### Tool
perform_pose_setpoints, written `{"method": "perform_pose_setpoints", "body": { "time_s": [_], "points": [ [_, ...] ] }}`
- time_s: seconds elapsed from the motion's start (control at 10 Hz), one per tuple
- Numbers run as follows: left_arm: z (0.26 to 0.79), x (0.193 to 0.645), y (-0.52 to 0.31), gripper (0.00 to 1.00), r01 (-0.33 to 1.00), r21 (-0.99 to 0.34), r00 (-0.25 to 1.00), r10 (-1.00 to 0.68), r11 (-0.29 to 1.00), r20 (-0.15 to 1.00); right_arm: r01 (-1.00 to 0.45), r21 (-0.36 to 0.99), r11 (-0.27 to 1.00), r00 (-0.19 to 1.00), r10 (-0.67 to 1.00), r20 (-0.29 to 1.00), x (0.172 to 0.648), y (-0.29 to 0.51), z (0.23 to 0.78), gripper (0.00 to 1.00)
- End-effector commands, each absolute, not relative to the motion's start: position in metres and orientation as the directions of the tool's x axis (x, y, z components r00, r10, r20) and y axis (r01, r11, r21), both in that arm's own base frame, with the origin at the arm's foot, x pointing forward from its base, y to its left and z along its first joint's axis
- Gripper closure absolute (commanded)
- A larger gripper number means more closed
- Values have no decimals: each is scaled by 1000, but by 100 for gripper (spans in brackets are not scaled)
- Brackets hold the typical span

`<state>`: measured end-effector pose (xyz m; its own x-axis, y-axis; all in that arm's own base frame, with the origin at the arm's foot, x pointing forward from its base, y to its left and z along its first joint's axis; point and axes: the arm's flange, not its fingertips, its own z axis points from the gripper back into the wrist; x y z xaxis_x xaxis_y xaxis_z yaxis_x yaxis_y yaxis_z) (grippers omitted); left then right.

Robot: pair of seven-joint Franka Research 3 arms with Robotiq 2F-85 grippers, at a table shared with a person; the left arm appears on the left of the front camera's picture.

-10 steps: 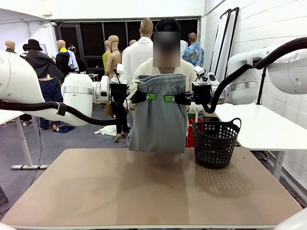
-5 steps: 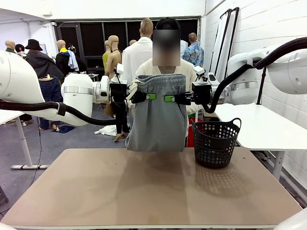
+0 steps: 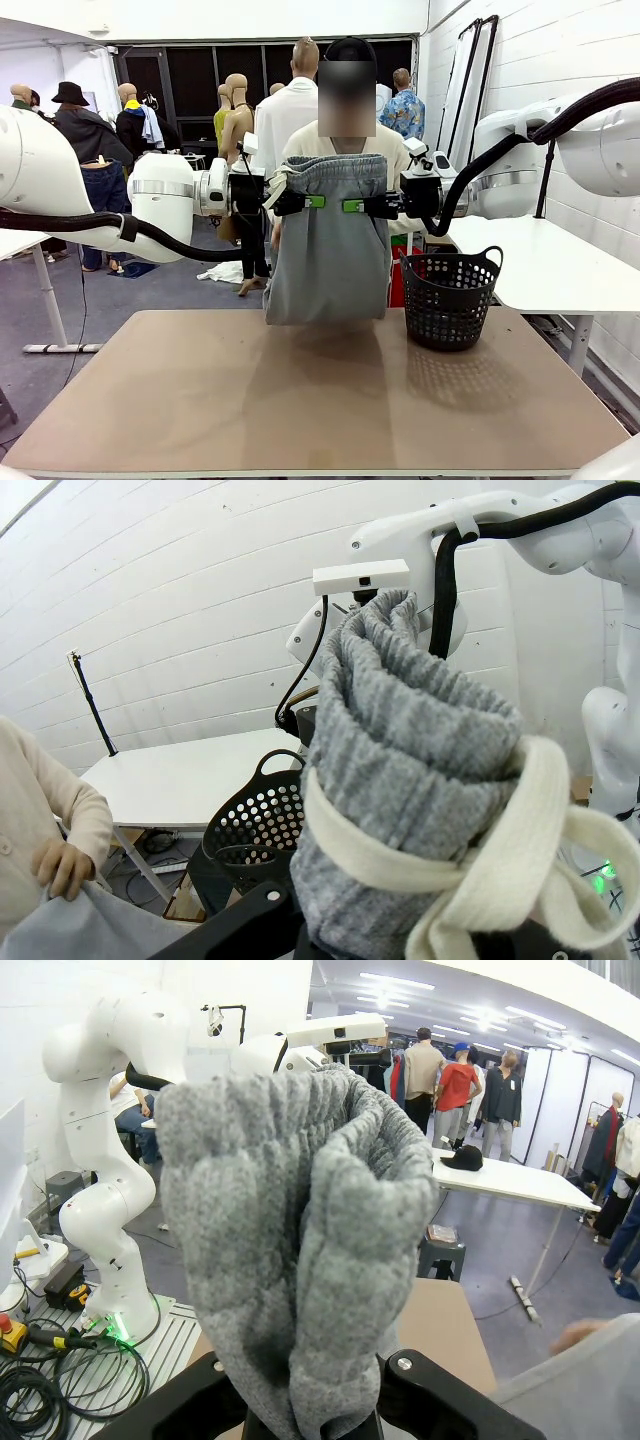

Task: Fold the training pants.
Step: Release the ends of the Training pants and then grab the overlapped ends.

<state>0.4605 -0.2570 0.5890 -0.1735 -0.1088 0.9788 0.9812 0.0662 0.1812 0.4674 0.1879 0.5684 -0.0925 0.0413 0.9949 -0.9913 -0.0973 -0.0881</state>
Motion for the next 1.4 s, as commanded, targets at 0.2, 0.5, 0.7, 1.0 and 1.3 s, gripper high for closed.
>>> {"method": "perform_pose_setpoints", "body": {
  "time_s": [0.2, 0.5, 0.7, 1.0, 1.3],
  "points": [
    [592, 460, -257, 100, 980, 187, -180, -103, 68, 978, -991, -89, -101, -94, 39, 995, 466, 189, 570, 100],
    [592, 460, -257, 100, 980, 187, -180, -103, 68, 978, -991, -89, -101, -94, 39, 995, 466, 189, 570, 100],
    [592, 460, -257, 100, 980, 187, -180, -103, 68, 978, -991, -89, -101, -94, 39, 995, 466, 189, 570, 100],
    [592, 460, -257, 100, 980, 187, -180, -103, 68, 978, -991, -89, -101, -94, 39, 995, 466, 189, 570, 100],
    [592, 460, -257, 100, 980, 187, -180, -103, 68, 978, -991, -89, -101, -94, 39, 995, 466, 189, 570, 100]
  ]
}}
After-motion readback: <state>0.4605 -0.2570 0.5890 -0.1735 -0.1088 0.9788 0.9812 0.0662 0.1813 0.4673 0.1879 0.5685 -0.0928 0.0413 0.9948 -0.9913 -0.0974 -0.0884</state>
